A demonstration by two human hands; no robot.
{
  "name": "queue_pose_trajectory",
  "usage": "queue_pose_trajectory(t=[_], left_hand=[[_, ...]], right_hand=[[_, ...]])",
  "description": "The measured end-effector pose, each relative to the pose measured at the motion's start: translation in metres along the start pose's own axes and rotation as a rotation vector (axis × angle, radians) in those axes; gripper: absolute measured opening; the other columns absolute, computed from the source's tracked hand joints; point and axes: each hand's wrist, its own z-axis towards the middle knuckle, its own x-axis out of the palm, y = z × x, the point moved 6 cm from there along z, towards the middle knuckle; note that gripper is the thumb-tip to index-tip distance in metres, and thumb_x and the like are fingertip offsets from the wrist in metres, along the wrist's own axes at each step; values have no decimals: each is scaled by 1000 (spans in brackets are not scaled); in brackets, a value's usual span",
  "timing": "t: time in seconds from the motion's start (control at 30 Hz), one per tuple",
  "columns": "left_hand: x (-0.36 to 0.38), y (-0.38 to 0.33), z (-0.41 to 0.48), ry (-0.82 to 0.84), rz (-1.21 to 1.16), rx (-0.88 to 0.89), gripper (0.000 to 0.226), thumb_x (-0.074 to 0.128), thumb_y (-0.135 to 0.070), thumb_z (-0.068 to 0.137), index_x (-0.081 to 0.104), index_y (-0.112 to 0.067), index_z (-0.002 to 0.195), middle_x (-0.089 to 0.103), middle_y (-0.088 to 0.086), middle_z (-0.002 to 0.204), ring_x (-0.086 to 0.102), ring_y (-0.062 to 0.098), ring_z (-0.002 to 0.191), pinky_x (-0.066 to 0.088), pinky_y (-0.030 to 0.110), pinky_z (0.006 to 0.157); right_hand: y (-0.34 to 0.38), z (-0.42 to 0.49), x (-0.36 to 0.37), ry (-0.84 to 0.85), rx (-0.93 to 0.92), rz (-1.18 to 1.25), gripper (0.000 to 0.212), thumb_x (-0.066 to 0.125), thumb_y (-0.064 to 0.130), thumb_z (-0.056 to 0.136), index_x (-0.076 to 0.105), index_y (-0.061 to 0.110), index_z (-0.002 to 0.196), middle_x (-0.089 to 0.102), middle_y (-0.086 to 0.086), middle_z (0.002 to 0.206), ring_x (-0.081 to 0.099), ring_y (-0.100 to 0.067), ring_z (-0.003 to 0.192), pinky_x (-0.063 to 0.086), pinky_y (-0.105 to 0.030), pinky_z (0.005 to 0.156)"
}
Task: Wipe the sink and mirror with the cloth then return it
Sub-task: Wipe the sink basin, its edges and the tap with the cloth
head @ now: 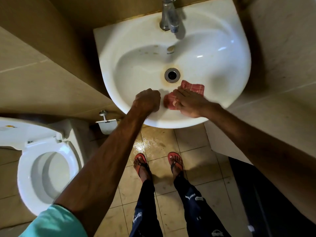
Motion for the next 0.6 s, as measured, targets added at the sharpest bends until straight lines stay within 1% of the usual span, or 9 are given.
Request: queue_pose_trajectory(t=[0.07,0.1,0.13,0.23,0.37,0.43,0.53,0.57,0.6], left_hand=[[0,-1,1,14,1,6,43,53,-11,94,59,-10,137,60,12,138,60,34,124,52,41,97],[0,-1,1,21,9,13,43,53,-11,94,59,-9,136,60,13,138,60,35,124,52,41,97],[0,-1,2,26,17,18,43,52,-10,94,59,-9,136,60,13,138,60,35,124,52,42,97],[0,-1,2,30,24,24,45,50,-10,92,58,-10,137,59,12,139,58,35,126,51,40,99],[0,0,4,47,24,19,45,53,-12,91,58,-9,135,59,12,139,58,35,126,51,41,99],[-2,-1,3,37,10,7,46,55,-13,92,57,-10,138,58,12,141,58,35,127,50,40,101],[-4,-4,0,28,-20,-12,47,57,-15,95,55,-8,141,58,13,142,57,34,129,49,43,108],[-5,-5,-1,24,-25,-17,48,58,-16,96,54,-8,143,57,13,143,57,34,130,48,44,109],[-5,-5,-1,24,-14,-16,48,58,-16,96,54,-8,143,57,12,144,56,33,130,48,44,110]], right_hand=[[9,-23,-4,38,-24,49,47,32,42,111,39,23,154,50,-9,152,52,-28,131,41,-45,109],[14,-35,-8,74,-41,61,45,34,42,111,43,26,152,59,-7,142,58,-23,117,42,-42,103],[17,-44,-13,113,-56,67,45,34,43,111,44,28,152,62,-7,136,59,-21,111,41,-40,101],[16,-56,-21,151,-58,56,52,36,48,110,40,27,157,57,-9,147,57,-30,128,34,-36,103],[10,-35,-15,63,-51,20,46,38,47,110,47,25,150,55,-8,144,58,-33,127,38,-49,112],[4,-16,-12,15,-35,69,44,43,41,109,46,24,150,54,-7,145,55,-32,130,41,-47,109],[-4,8,-15,-69,-8,74,53,43,40,109,36,21,157,36,-10,164,36,-33,151,35,-48,119],[-7,14,-15,-87,-7,80,53,45,41,108,38,20,157,38,-11,164,36,-33,150,35,-49,120],[-6,18,-16,-83,-9,83,51,48,40,107,44,18,153,47,-12,157,45,-34,144,40,-49,115]])
